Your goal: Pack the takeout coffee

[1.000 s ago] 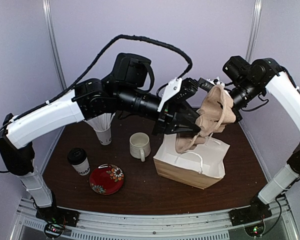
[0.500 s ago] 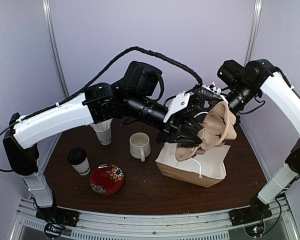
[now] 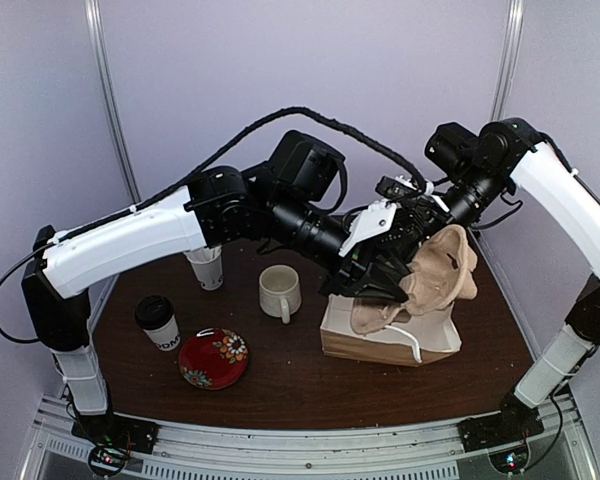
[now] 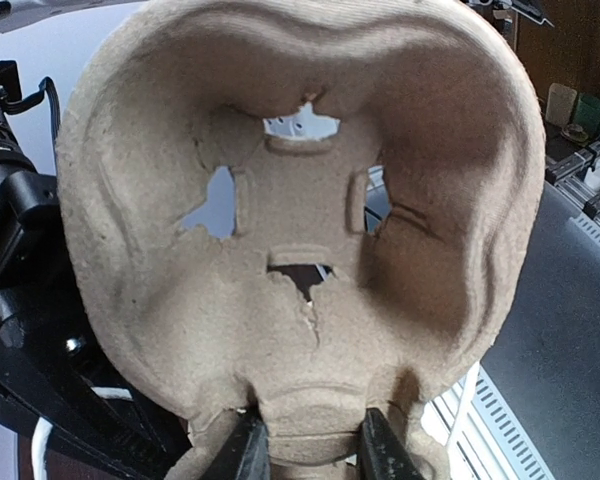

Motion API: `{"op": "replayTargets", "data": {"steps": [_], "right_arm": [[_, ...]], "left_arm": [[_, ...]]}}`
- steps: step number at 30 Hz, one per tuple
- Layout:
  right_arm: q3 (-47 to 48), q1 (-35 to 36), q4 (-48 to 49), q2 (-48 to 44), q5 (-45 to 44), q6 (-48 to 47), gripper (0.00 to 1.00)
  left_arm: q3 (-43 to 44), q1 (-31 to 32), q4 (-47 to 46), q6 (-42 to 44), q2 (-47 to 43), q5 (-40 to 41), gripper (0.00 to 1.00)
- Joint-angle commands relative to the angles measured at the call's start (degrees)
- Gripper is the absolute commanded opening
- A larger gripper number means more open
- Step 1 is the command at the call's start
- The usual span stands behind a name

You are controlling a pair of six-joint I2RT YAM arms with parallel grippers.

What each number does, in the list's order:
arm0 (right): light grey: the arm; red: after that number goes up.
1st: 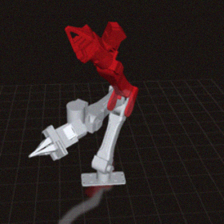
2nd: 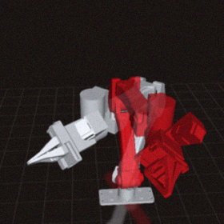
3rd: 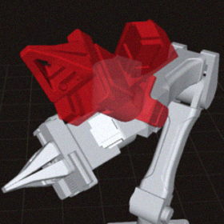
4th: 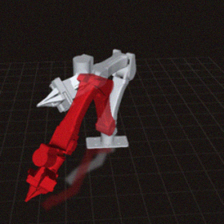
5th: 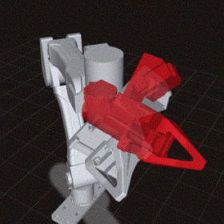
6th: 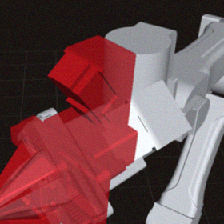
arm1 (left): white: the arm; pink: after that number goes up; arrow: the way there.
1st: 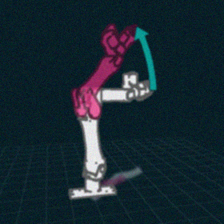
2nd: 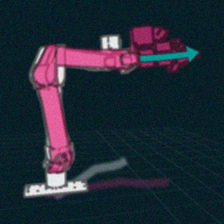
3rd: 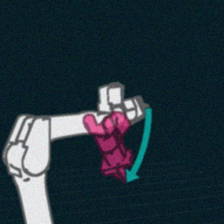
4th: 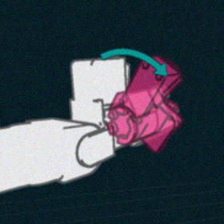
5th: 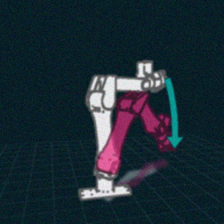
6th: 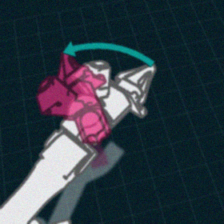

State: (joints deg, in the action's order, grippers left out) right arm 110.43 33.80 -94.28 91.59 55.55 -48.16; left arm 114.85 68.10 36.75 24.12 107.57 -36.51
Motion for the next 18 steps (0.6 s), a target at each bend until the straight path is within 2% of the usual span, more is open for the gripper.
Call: {"op": "replayTargets", "data": {"steps": [1,9,18], "right_arm": [[1.86,0.89,-1.69,-2.11,0.45,0.58,0.00],[1.54,1.00,-2.75,-1.68,0.44,-0.35,0.00],[1.98,1.09,-2.71,-1.54,0.57,0.00,0.00]], "left_arm": [[2.19,0.79,0.52,0.14,1.51,2.46,0.25],[2.98,2.40,0.07,1.48,-3.84,5.08,0.25],[-3.69,2.47,-8.84,3.72,-8.64,10.07,0.25]]}}
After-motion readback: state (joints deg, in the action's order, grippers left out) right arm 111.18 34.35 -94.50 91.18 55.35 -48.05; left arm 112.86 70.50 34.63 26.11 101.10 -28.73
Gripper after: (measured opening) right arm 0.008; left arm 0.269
